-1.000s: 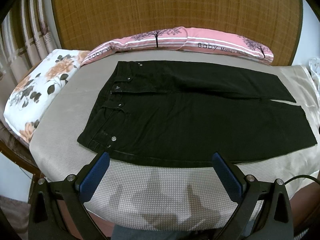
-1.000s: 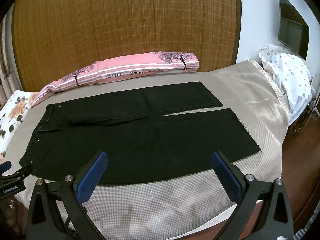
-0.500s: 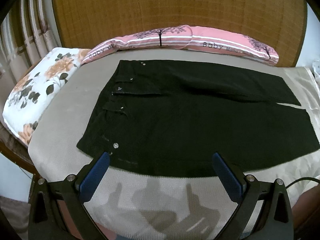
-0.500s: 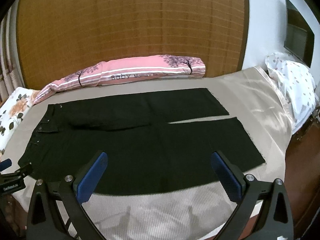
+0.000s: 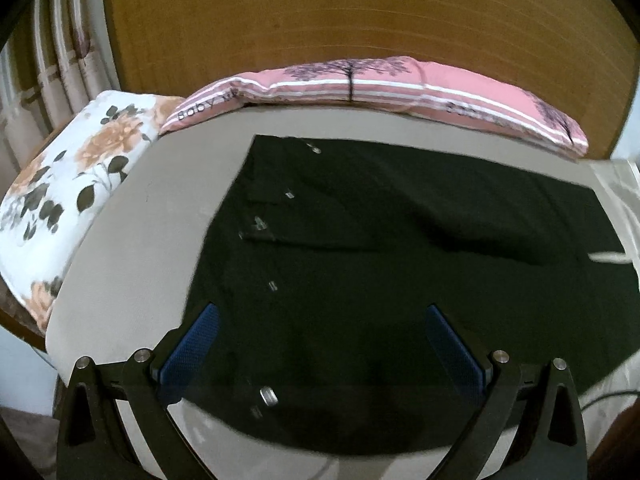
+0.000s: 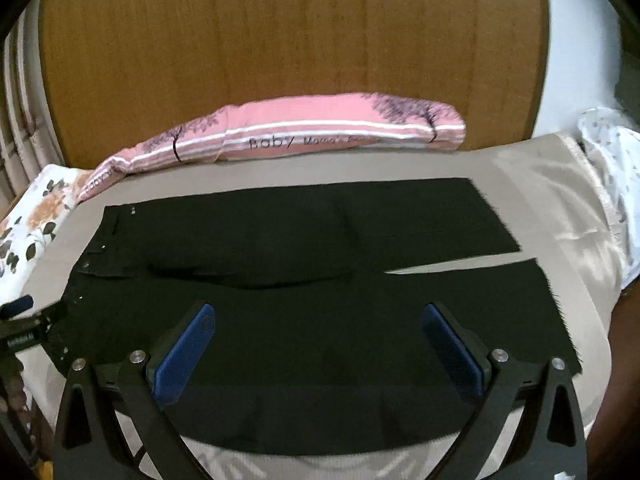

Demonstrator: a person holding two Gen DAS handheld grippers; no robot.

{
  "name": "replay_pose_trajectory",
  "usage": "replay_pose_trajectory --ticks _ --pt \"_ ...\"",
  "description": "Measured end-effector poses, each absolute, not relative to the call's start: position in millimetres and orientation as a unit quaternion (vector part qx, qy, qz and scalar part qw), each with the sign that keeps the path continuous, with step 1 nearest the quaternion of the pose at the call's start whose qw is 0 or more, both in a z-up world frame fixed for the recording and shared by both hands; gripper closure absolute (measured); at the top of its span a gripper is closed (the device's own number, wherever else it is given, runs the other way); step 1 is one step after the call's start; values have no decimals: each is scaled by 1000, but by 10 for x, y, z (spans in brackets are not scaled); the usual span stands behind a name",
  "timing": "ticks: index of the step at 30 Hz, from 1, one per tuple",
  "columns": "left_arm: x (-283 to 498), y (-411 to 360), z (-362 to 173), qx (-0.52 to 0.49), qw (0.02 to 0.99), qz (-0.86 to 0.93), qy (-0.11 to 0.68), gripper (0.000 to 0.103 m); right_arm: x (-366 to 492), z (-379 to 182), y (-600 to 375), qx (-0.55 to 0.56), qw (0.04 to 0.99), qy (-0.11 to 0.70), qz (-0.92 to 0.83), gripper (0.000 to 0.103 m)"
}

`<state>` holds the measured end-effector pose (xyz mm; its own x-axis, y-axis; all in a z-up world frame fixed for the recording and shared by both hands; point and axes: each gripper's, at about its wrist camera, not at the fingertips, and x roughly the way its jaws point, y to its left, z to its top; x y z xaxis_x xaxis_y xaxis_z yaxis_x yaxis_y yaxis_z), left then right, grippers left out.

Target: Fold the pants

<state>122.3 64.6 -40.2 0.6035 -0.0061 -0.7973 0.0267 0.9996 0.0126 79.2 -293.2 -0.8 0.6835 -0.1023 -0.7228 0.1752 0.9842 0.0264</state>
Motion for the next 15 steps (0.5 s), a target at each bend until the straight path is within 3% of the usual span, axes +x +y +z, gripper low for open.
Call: replay_pose_trajectory --ticks 4,15 --pt "1614 916 -427 -8 894 1 448 2 1138 -73 -2936 69 910 407 -50 0" --pt "2697 1475 -584 -51 882 -49 465 39 2118 -296 -2998 78 894 439 -49 0"
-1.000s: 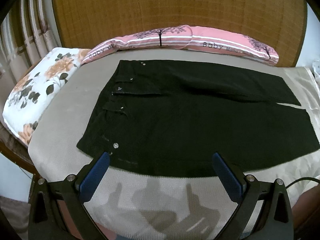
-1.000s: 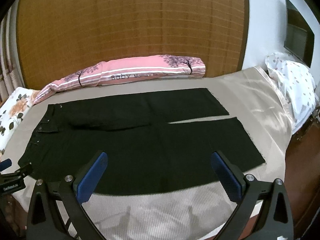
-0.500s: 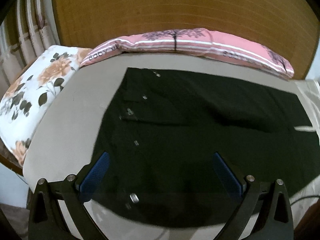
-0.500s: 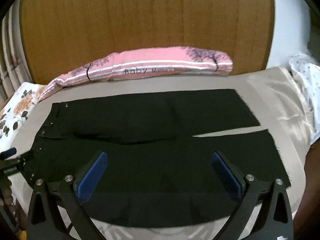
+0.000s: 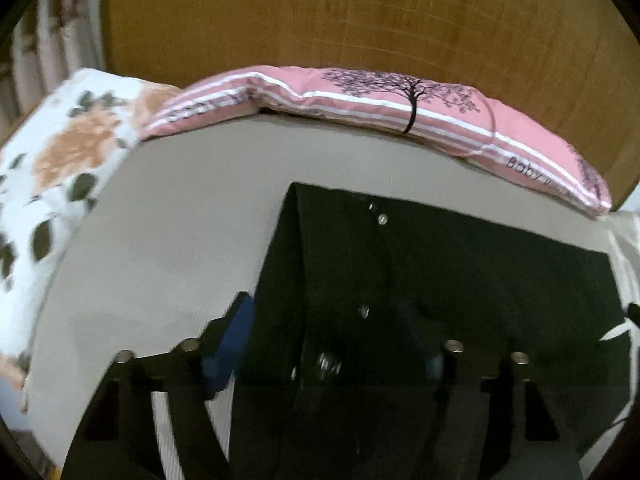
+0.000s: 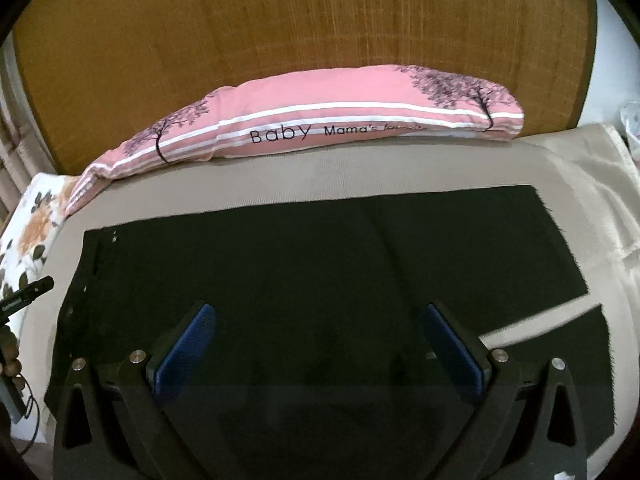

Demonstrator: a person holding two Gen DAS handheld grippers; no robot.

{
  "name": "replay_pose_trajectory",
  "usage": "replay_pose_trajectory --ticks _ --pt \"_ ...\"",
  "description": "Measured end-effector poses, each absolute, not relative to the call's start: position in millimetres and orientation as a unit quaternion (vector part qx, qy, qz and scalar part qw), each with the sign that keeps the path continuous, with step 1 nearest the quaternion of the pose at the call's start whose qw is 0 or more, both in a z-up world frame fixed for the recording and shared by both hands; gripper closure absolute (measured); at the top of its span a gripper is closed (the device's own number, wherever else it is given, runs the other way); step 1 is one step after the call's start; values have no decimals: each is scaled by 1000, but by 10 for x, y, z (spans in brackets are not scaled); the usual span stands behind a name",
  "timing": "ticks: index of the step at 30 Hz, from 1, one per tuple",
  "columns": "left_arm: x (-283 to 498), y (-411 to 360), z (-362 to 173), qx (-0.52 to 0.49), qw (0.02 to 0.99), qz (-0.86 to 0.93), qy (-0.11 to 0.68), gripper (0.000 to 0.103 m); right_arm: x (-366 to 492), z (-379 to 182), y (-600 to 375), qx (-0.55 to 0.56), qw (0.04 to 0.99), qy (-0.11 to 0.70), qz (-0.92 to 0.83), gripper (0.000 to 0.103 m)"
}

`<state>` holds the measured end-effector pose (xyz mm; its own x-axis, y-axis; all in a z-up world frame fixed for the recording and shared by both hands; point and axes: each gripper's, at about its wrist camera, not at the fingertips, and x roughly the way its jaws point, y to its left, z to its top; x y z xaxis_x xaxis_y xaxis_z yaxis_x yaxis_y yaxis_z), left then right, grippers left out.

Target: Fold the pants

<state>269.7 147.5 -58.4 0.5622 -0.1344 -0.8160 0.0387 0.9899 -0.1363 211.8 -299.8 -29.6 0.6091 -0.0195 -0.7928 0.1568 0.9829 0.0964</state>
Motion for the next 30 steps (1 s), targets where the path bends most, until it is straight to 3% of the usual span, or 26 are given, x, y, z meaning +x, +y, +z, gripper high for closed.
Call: replay_pose_trajectory --ticks 8,16,20,26,30 --pt "3313 1658 -922 -139 838 -133 511 58 2662 -489 -2785 64 887 456 -35 0" --pt "3765 1746 -1121 -183 813 -147 532 60 3048 -716 -2628 67 879 472 -11 0" --pt "3867 1765 -1158 -182 807 -162 538 73 3187 -788 -2592 75 878 473 5 0" --pt "3654 1970 -1128 -163 804 -174 545 73 3312 -825 -2564 76 878 472 18 0" --pt "3623 2053 -1198 -206 788 -191 548 73 3368 -866 -2542 82 877 473 14 0"
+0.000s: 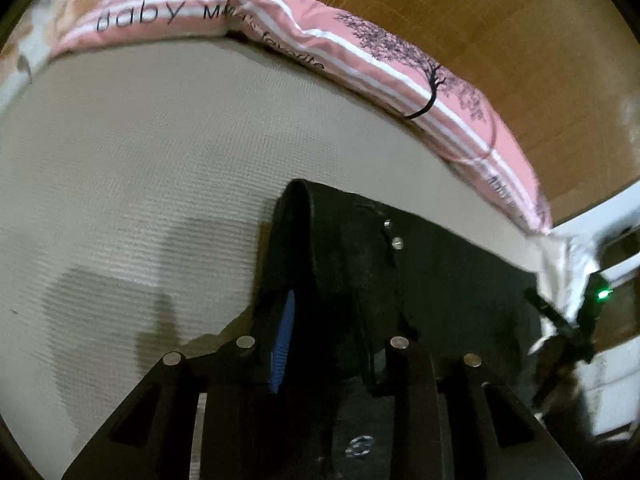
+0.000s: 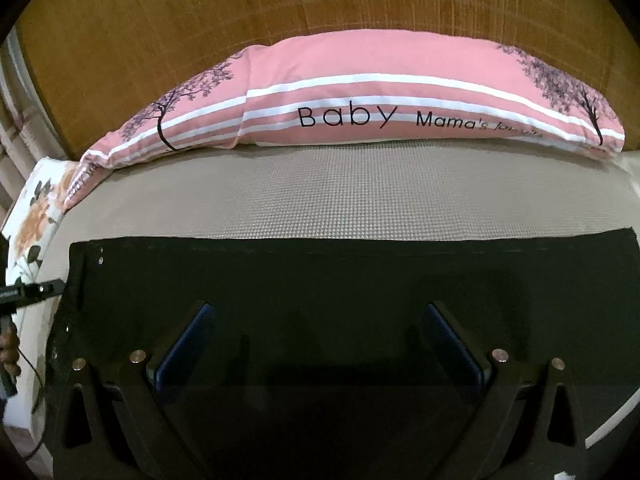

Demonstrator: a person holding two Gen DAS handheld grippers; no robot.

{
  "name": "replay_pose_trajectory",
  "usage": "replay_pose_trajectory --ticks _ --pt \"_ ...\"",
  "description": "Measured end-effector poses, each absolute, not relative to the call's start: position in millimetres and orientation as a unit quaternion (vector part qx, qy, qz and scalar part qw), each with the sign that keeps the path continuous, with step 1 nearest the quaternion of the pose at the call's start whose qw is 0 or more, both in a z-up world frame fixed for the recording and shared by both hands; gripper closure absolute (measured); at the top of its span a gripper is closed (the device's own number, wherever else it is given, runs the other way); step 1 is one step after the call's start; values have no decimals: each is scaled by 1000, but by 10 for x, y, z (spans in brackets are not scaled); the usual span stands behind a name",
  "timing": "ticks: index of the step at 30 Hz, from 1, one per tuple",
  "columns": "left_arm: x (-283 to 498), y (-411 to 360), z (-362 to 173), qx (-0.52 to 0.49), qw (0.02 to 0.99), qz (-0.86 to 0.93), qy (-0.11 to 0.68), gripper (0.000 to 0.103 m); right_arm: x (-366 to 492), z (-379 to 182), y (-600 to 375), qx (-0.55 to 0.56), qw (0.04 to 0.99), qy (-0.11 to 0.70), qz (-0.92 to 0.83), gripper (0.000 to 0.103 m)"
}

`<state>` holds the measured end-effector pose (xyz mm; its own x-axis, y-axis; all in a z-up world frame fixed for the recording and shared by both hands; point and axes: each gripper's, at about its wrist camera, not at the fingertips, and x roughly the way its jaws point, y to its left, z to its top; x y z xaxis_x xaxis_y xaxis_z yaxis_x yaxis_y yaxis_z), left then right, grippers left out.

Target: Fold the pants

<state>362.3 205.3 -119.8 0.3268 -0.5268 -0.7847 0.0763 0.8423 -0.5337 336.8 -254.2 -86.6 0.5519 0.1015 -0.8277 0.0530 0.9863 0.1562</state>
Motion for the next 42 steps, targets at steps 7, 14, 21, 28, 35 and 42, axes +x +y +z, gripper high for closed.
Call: replay_pose_trajectory --ticks 7,14,21,28,35,42 --pt "3769 1904 -1258 -223 776 -217 549 73 3371 -850 -2466 72 878 472 19 0" --pt "4058 1845 -1214 -237 779 -232 532 73 3448 -900 -2469 69 876 477 20 0" --pt "4231 1846 -1311 -249 785 -209 528 91 3542 -954 -2464 68 872 483 41 0" --pt "3971 1796 -944 -223 827 -228 462 94 3810 -911 -2543 30 859 496 122 0" --pt "3572 1770 -439 -204 855 -275 389 95 4165 -868 -2579 -33 807 536 247 0" --pt "3334 1732 -211 -203 863 -291 359 95 4359 -919 -2449 -78 730 581 351 14"
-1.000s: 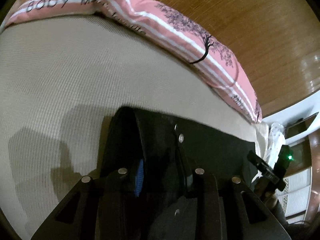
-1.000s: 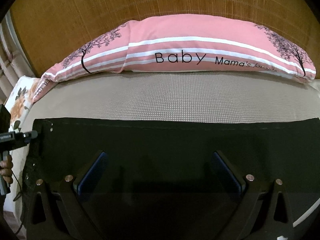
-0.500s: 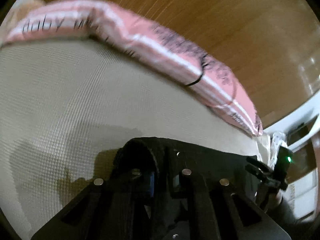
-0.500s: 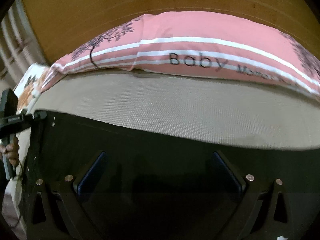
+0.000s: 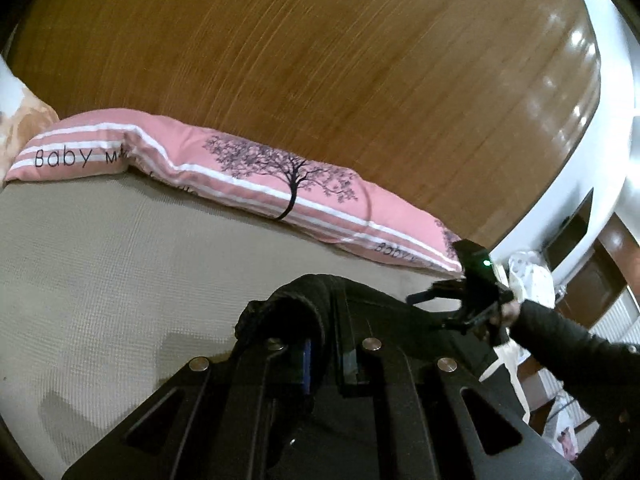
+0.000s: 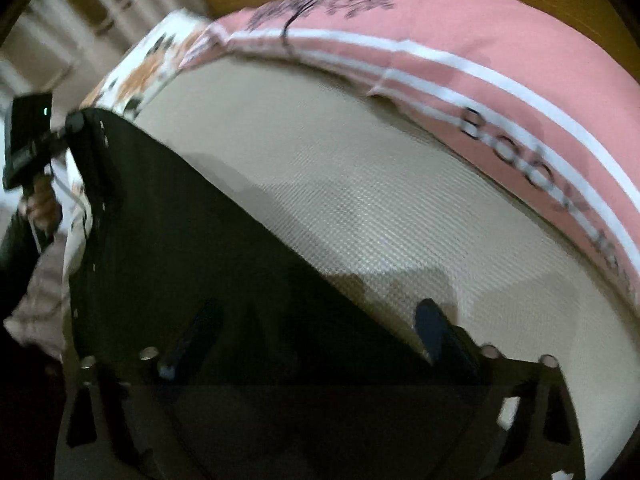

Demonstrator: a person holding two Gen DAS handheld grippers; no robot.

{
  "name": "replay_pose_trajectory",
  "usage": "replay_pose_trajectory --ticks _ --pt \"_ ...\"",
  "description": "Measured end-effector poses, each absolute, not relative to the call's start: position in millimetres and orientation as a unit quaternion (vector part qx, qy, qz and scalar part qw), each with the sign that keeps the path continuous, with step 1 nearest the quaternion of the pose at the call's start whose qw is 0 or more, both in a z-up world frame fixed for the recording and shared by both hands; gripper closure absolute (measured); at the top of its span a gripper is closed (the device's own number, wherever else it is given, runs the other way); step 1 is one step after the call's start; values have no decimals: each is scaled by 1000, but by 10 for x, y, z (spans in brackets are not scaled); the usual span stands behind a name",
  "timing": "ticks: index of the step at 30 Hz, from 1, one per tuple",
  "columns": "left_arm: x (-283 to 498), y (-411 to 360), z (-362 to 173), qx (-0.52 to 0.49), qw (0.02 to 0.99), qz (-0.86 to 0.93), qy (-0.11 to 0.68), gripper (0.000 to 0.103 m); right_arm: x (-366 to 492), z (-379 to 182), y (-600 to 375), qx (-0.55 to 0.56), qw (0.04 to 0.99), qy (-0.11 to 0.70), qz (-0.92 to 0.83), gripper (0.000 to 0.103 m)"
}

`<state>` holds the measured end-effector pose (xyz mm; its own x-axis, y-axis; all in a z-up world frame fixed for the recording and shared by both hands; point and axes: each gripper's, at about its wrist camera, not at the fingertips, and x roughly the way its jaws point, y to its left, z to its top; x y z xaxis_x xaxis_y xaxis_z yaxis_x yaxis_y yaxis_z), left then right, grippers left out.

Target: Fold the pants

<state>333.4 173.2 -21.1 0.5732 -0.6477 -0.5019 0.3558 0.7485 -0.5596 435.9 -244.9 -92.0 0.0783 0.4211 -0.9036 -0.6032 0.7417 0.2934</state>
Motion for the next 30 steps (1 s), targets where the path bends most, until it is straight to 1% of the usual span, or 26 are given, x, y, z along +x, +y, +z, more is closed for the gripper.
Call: replay_pose_trajectory --ticks 3,4,5,6,8,9,11,13,16,25,30 --pt "3292 1763 -188 -209 864 -284 359 95 4393 -988 -2373 -107 695 599 384 18" --pt "3280 1761 -174 -207 866 -281 358 95 4395 -1009 -2364 -113 687 602 391 23" --pt "3267 1757 -164 -205 867 -280 358 95 4406 -1036 -2356 -112 674 609 403 31" --pt "3263 1741 -158 -201 868 -279 358 95 4429 -1062 -2338 -103 663 617 412 35" --pt "3230 1744 -135 -198 869 -277 359 95 4434 -1100 -2293 -101 648 624 424 46" --pt "3232 1735 -143 -198 869 -274 361 95 4436 -1112 -2257 -104 646 623 429 49" --pt "3225 1746 -148 -200 869 -271 362 95 4412 -1141 -2212 -109 637 624 439 63" --pt "3242 1754 -170 -204 868 -265 366 95 4409 -1160 -2194 -112 630 625 448 75" --pt "3253 1747 -173 -201 869 -260 369 95 4385 -1190 -2188 -128 624 631 443 85" --pt "3272 1739 -201 -198 870 -246 378 95 4310 -1247 -2468 -138 631 649 402 88" --pt "3318 1697 -236 -182 874 -229 389 95 4201 -1212 -2414 -158 656 634 377 90"
